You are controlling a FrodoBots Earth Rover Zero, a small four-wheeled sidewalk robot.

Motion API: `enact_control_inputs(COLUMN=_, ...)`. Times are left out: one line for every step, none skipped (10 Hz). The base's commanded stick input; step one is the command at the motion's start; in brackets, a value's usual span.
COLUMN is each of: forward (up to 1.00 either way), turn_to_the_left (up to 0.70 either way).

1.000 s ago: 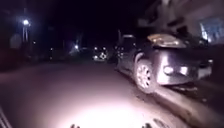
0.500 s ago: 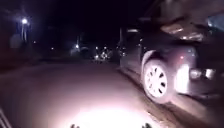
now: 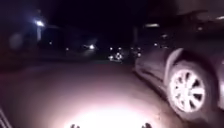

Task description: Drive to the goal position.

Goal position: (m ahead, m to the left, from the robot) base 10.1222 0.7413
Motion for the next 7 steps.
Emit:
enact_control_inputs(forward=0.85, turn_to_the_left=0.01)
enact_control_inputs(forward=0.85, turn_to_the_left=0.0)
enact_control_inputs(forward=0.85, turn_to_the_left=0.0)
enact_control_inputs(forward=0.85, turn_to_the_left=0.0)
enact_control_inputs(forward=0.85, turn_to_the_left=0.0)
enact_control_inputs(forward=0.85, turn_to_the_left=0.0)
enact_control_inputs(forward=0.85, turn_to_the_left=0.0)
